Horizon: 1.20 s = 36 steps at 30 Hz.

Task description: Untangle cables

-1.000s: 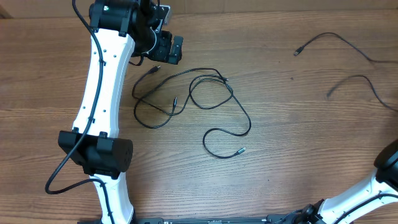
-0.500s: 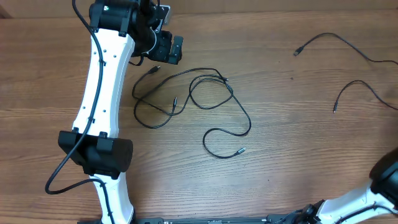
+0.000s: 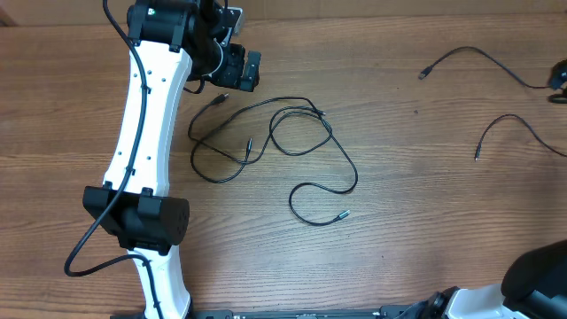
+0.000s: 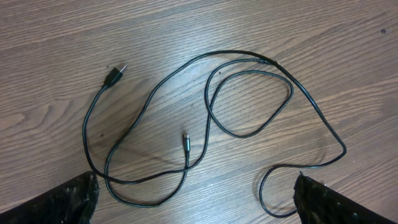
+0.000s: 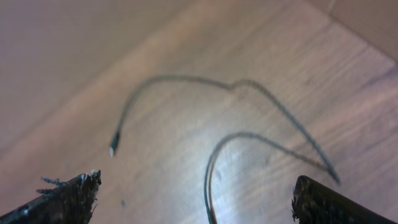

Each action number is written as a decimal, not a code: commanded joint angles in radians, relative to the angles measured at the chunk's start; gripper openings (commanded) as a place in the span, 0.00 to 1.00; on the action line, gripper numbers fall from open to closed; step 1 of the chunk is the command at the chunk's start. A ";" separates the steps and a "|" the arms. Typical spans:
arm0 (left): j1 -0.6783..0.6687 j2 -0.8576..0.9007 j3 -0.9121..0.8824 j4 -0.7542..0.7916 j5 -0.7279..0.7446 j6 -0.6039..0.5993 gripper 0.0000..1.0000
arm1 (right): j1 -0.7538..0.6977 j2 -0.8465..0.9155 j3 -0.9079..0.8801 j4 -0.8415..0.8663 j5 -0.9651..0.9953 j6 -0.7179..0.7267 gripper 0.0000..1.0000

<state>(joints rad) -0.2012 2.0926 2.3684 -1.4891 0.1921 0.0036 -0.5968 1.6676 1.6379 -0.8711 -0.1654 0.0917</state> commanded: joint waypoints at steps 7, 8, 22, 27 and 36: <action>-0.002 -0.020 0.016 0.002 0.014 0.016 1.00 | 0.065 0.192 0.004 -0.153 0.217 -0.010 1.00; -0.002 -0.020 0.016 0.002 0.014 0.016 1.00 | 0.064 0.212 0.004 -0.160 0.219 -0.010 1.00; -0.002 -0.020 0.016 0.002 0.014 0.016 1.00 | 0.064 0.443 0.004 -0.113 0.307 0.016 1.00; -0.002 -0.020 0.016 0.002 0.014 0.016 1.00 | 0.064 0.501 0.003 -0.064 0.307 0.016 1.00; -0.002 -0.020 0.016 0.002 0.014 0.016 1.00 | 0.064 0.586 0.000 0.037 0.307 0.014 1.00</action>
<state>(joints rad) -0.2012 2.0926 2.3684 -1.4891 0.1921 0.0036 -0.5304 2.2017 1.6379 -0.8658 0.1307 0.1013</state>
